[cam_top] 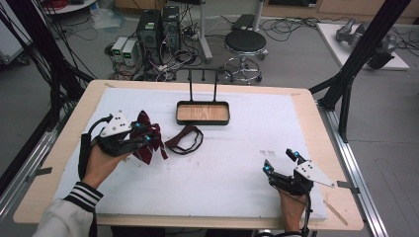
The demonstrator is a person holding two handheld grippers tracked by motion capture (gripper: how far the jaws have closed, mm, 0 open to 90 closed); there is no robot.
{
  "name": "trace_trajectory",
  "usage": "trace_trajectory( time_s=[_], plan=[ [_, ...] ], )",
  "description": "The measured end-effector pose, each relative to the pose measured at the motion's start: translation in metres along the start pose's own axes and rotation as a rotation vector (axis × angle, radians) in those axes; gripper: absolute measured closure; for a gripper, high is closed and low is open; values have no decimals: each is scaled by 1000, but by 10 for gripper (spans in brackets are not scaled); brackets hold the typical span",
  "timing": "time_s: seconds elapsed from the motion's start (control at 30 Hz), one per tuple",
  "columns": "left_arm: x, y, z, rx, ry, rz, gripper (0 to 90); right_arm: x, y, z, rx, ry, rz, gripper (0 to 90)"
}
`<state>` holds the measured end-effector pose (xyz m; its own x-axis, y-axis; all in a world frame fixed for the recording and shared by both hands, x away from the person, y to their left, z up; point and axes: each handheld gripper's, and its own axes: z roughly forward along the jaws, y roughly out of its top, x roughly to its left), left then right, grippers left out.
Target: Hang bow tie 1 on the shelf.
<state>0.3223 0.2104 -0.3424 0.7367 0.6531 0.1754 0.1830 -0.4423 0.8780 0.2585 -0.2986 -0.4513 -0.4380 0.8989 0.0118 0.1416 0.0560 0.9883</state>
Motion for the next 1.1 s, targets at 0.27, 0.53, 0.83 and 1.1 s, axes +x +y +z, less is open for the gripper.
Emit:
trace_trajectory(
  time_s=[0.27, 0.53, 0.83, 1.1],
  plan=[
    [8, 16, 7, -46, -17, -16, 674, 0, 0, 0, 0, 0, -1, 107],
    [16, 26, 12, -78, -43, -46, 674, 0, 0, 0, -2, 0, 0, 107],
    [30, 38, 18, -119, -79, -100, 674, 0, 0, 0, 1, 0, 8, 107],
    [41, 52, 29, -129, -103, -98, 674, -1, 0, 0, -2, 0, 9, 107]
  ],
)
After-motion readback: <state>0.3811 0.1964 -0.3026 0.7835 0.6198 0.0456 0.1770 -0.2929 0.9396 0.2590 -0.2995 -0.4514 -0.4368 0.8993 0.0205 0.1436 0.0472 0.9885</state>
